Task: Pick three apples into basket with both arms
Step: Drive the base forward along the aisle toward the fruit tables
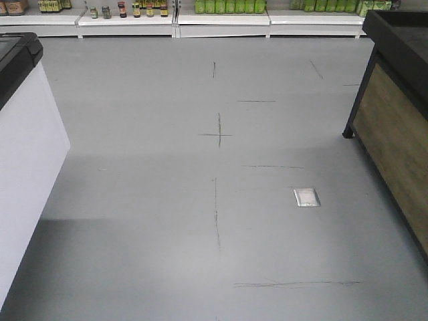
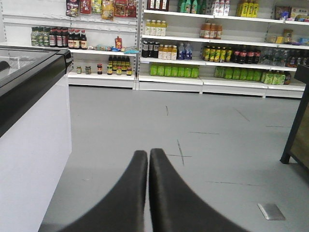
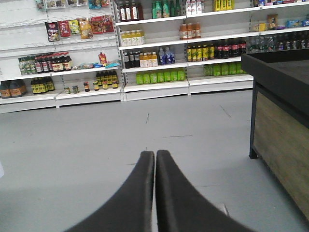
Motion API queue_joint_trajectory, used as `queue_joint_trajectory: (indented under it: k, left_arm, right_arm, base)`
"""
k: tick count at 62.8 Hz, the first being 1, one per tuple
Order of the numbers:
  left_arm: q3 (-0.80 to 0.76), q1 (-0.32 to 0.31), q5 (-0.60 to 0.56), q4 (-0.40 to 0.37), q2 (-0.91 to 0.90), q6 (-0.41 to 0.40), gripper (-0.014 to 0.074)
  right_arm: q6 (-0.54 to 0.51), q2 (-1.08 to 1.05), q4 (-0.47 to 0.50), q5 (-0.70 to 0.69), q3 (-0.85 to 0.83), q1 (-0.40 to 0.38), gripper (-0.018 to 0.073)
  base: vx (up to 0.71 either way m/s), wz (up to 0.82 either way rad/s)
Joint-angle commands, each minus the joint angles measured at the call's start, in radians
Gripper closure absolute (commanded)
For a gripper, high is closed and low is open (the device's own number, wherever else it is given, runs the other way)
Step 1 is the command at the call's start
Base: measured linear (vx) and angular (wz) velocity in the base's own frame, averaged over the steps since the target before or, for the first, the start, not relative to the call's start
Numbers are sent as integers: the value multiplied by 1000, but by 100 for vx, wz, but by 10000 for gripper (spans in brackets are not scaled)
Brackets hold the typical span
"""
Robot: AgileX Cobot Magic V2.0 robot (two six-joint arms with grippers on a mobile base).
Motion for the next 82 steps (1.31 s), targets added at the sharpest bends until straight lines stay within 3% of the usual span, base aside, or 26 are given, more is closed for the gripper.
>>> queue_joint_trajectory:
  k: [1,82]
  left_arm:
    - [8,1,-66,-1,-16,1,603]
    - [8,1,-66,-1,-16,1,603]
  right_arm:
    - [-1,-13,-12,-70,12,-7,568]
    - [-1,-13,-12,-70,12,-7,568]
  base:
    - [0,0]
    - [0,1]
